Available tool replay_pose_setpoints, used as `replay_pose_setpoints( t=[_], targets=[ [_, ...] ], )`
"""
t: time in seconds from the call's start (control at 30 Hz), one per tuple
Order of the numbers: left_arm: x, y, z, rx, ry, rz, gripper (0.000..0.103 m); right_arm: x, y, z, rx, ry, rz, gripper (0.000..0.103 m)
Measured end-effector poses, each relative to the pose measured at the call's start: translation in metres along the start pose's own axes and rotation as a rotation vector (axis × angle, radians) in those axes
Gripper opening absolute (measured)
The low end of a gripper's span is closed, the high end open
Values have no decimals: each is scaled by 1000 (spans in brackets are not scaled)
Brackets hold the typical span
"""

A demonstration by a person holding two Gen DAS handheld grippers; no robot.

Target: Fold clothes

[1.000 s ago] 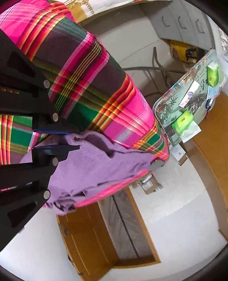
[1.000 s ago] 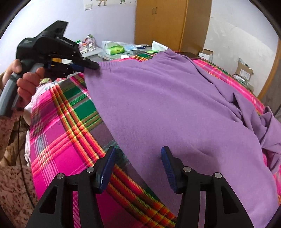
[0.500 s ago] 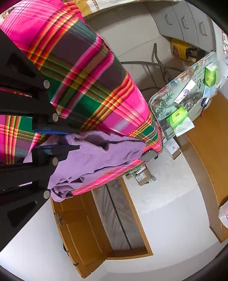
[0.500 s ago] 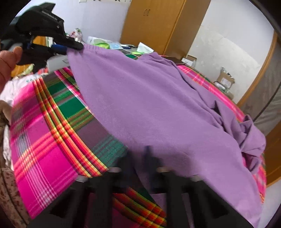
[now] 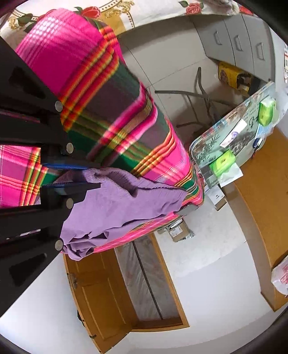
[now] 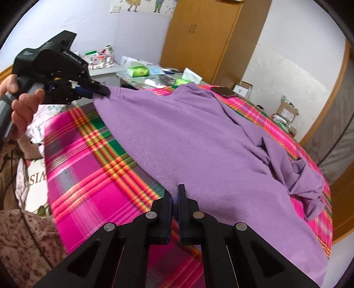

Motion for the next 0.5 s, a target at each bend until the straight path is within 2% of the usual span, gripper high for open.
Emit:
replay_pose_setpoints(
  t=[0.23, 0.5],
  targets=[
    [9, 18, -8, -15, -10, 45, 9, 18, 17, -5, -11, 23, 68, 5],
    [21, 11, -14, 13, -10, 112, 10, 18, 5, -14, 40, -5, 131, 5]
  ],
)
Point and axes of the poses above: each gripper's, at about its wrist camera, not at the fingertips, and y roughly against the way its jaws point, x to its left, z to its top, the point moved 2 cm from there along -y, roughly the way its jaws point, and after that the axes turned 5 degrees about -z, right-handed, at the moved point
